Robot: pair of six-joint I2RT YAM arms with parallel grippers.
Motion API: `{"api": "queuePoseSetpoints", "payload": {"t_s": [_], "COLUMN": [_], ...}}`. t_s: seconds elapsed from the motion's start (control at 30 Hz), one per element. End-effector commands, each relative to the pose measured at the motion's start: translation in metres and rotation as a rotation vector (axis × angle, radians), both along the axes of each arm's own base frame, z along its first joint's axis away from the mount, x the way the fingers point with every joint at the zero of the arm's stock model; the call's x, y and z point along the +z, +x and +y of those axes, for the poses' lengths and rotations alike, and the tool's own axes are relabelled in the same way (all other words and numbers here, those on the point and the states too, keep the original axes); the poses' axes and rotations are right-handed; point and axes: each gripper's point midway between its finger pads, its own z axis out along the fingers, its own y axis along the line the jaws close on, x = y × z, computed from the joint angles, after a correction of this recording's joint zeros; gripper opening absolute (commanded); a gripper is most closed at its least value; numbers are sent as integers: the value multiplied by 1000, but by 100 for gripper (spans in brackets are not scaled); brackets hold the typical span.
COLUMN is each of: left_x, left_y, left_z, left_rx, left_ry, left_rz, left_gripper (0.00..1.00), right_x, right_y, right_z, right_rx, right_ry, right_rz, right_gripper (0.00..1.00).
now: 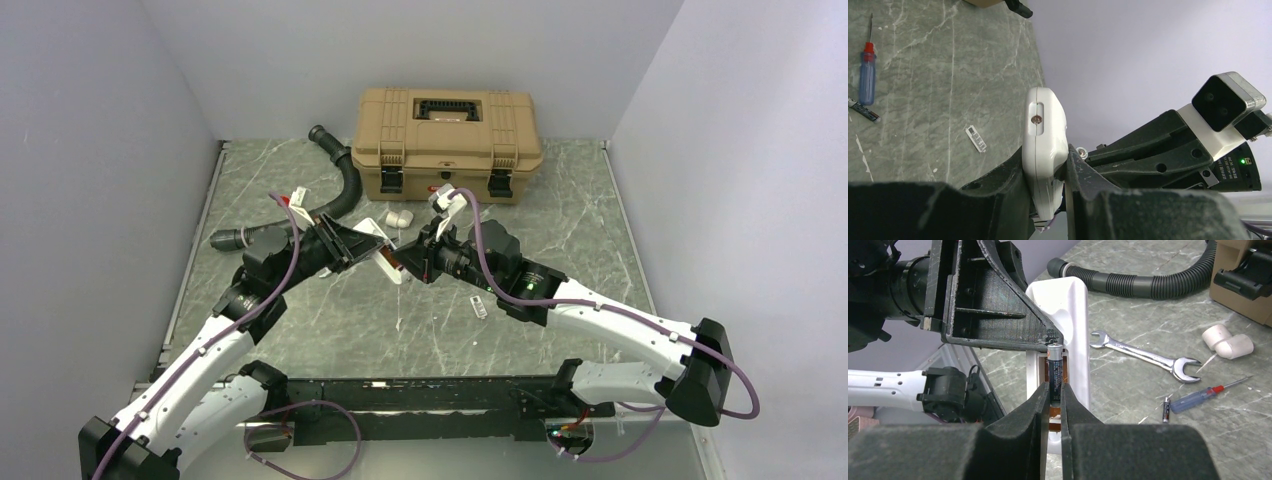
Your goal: Load the batteries into the remote control
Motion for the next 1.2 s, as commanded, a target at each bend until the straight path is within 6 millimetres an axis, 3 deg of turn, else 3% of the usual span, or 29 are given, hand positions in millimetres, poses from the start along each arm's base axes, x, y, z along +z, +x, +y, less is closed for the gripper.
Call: {"api": "queuePoseSetpoints", "payload": {"t_s": [0.0, 1.17], "left_x": [27, 25], "left_y": [-5, -3], "left_z": [-1, 0], "left_rx": [-13, -3], "left_ry": [-64, -57], "left_rz": [-69, -61], "left_gripper": [0, 0], "right_x": [9, 1], "right_y": [6, 2], "right_z": [1, 4], "right_rx": [-23, 0], "right_ry": [8, -20], "right_rz": [-22, -13], "right_gripper": [13, 21]}}
